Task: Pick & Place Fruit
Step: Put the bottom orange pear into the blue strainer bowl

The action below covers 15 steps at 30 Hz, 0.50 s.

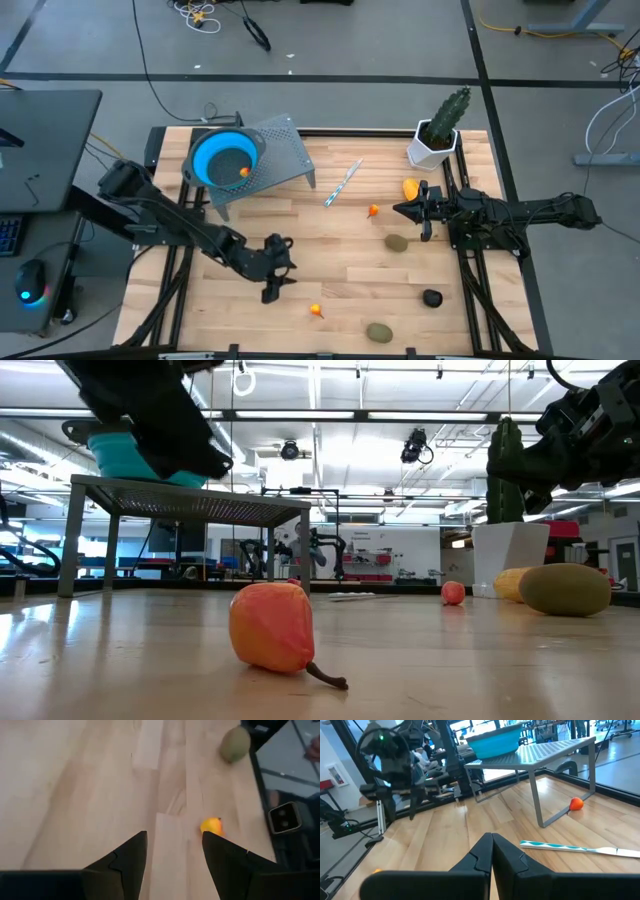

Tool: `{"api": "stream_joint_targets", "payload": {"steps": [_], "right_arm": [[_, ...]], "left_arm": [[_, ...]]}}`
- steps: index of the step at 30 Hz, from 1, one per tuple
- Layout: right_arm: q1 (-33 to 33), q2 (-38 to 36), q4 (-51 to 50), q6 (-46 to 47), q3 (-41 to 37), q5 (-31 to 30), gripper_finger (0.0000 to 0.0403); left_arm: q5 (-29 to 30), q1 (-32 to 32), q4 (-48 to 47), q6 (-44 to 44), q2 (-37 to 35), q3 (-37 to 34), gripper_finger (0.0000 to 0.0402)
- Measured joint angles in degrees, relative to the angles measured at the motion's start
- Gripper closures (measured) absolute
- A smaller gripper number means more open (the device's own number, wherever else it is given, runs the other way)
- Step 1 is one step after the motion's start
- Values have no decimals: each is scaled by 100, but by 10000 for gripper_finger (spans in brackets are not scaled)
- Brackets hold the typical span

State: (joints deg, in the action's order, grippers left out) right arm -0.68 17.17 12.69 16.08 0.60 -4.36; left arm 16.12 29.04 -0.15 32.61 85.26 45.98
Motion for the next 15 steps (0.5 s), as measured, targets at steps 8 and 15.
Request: {"api": "stream_joint_targets", "payload": {"steps": [8,15], "right_arm": [[1,0,0,0,0,0,390],[1,2,1,2,0,0,390]], "left_arm": [[90,15,671,-66,653,0,200],[102,161,1406,-469,1038,0,200]]}}
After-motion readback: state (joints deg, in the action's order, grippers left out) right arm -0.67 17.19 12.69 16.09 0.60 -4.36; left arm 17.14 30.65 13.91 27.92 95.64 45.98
